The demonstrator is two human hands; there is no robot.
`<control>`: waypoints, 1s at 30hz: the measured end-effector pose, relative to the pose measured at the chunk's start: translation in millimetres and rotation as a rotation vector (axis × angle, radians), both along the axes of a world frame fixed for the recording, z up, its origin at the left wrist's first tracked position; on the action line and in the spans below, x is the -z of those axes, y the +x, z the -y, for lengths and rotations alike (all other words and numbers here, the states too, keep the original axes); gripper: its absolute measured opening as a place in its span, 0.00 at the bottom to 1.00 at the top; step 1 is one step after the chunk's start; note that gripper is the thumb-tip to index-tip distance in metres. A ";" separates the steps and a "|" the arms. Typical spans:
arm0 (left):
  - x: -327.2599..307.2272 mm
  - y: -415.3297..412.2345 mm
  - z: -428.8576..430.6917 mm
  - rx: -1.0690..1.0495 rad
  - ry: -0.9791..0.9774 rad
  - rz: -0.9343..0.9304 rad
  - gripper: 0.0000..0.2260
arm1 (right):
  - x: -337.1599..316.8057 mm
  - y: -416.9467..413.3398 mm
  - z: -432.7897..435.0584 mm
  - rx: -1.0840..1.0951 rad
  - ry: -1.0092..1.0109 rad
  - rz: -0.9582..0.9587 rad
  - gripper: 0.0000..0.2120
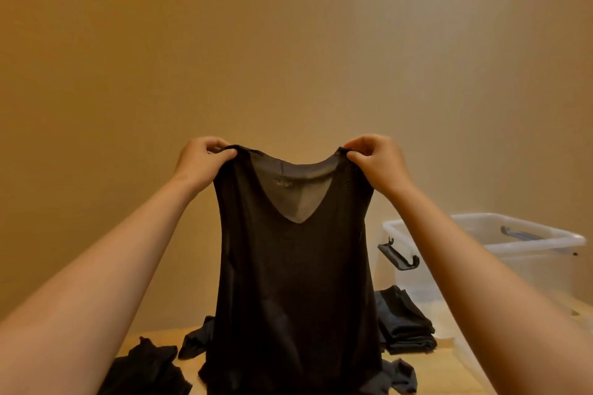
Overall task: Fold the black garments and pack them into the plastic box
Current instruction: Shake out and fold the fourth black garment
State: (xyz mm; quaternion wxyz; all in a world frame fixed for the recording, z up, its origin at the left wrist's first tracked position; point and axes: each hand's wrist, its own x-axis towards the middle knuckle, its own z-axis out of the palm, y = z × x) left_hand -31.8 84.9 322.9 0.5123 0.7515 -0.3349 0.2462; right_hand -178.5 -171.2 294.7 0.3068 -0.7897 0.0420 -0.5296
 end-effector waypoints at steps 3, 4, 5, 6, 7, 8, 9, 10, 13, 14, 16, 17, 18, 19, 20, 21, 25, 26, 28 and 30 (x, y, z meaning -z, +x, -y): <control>-18.7 -11.7 -5.2 -0.100 0.046 0.061 0.05 | -18.1 -8.2 0.1 0.185 -0.088 -0.020 0.08; -25.0 -15.7 -7.4 -0.126 0.065 0.072 0.05 | -24.6 -11.4 -1.0 0.260 -0.097 -0.024 0.08; -31.1 -19.3 -9.0 -0.150 0.100 0.083 0.05 | -30.6 -15.1 -3.1 0.321 -0.096 -0.022 0.08; -36.9 -22.3 -10.6 -0.169 0.143 0.095 0.05 | -35.9 -18.5 -5.8 0.364 -0.093 -0.013 0.08; -42.2 -25.3 -12.4 -0.178 0.184 0.104 0.05 | -40.5 -21.7 -9.4 0.388 -0.093 0.004 0.09; -46.8 -29.2 -14.2 -0.179 0.216 0.112 0.04 | -44.4 -24.3 -13.4 0.390 -0.093 0.024 0.09; -50.9 -33.8 -16.5 -0.176 0.235 0.118 0.03 | -47.5 -27.2 -17.4 0.376 -0.089 0.041 0.08; -54.7 -38.6 -18.8 -0.169 0.241 0.123 0.03 | -50.1 -30.0 -20.8 0.354 -0.078 0.056 0.08; -64.9 -53.3 -28.2 -0.143 0.210 0.136 0.03 | -58.1 -40.9 -26.1 0.291 -0.049 0.109 0.07; -68.5 -58.2 -31.9 -0.140 0.198 0.135 0.02 | -61.7 -45.5 -26.5 0.274 -0.052 0.129 0.07; -76.2 -66.8 -39.5 -0.134 0.188 0.121 0.02 | -69.5 -56.0 -28.5 0.253 -0.073 0.159 0.06; -79.9 -71.1 -43.3 -0.113 0.182 0.099 0.02 | -73.6 -61.6 -30.5 0.252 -0.089 0.172 0.06; -83.3 -76.0 -46.7 -0.077 0.168 0.076 0.02 | -77.7 -67.0 -32.9 0.255 -0.105 0.185 0.07; -86.2 -81.0 -49.7 -0.038 0.143 0.063 0.03 | -82.0 -72.3 -35.3 0.257 -0.120 0.198 0.07; -88.9 -85.1 -52.0 -0.012 0.108 0.068 0.04 | -86.4 -76.7 -37.7 0.259 -0.131 0.209 0.07; -91.3 -89.2 -54.1 0.000 0.065 0.088 0.03 | -90.7 -81.1 -40.1 0.259 -0.140 0.222 0.07; -99.1 -108.6 -60.1 0.008 -0.094 0.196 0.03 | -105.0 -98.4 -51.3 0.278 -0.145 0.292 0.08; -101.0 -113.1 -61.1 0.014 -0.100 0.222 0.04 | -107.3 -102.7 -55.1 0.308 -0.146 0.311 0.08; -104.8 -122.0 -63.1 0.043 -0.114 0.256 0.05 | -111.3 -110.7 -62.3 0.352 -0.159 0.361 0.09; -109.5 -130.2 -66.3 0.066 -0.143 0.279 0.05 | -116.6 -116.3 -66.0 0.318 -0.163 0.388 0.09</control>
